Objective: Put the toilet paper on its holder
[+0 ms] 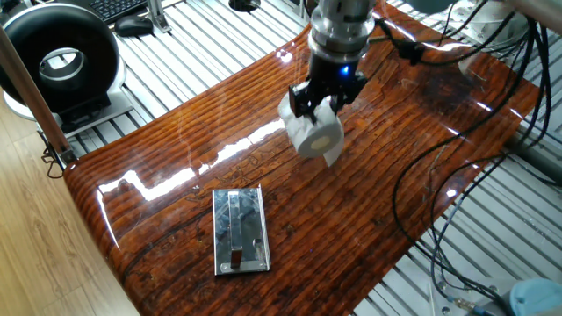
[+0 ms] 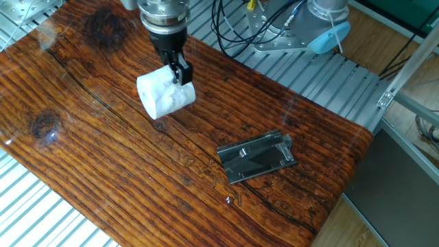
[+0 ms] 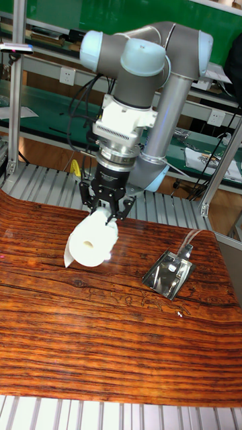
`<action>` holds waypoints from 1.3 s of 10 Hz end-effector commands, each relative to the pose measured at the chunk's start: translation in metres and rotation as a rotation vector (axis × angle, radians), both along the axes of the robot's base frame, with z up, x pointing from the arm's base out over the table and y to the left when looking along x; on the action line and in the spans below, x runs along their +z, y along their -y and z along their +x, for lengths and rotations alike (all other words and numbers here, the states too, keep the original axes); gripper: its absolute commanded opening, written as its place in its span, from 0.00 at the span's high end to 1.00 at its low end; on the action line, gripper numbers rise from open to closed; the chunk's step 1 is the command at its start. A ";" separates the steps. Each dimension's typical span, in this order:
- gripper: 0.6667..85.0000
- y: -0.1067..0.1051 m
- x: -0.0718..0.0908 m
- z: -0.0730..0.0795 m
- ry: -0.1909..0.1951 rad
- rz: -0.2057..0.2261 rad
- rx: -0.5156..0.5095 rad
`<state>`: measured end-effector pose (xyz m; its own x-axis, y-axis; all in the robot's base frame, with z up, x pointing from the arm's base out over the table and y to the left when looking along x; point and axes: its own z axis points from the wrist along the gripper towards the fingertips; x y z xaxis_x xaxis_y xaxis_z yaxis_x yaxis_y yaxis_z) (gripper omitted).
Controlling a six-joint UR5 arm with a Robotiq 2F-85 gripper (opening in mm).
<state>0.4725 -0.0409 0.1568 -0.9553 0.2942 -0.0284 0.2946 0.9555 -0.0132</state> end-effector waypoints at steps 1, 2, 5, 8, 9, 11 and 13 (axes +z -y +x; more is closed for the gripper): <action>1.00 0.010 0.002 0.002 0.000 -0.025 0.044; 1.00 0.008 0.002 0.003 0.003 -0.018 0.055; 1.00 0.009 0.002 0.013 0.041 -0.026 0.105; 1.00 0.004 0.003 0.020 0.070 -0.007 0.123; 1.00 0.000 0.003 0.024 0.087 0.006 0.124; 1.00 -0.001 0.003 0.022 0.079 0.011 0.125; 1.00 -0.002 0.002 0.018 0.050 0.009 0.066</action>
<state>0.4908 -0.0441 0.1580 -0.9774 0.1923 -0.0882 0.1936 0.9811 -0.0057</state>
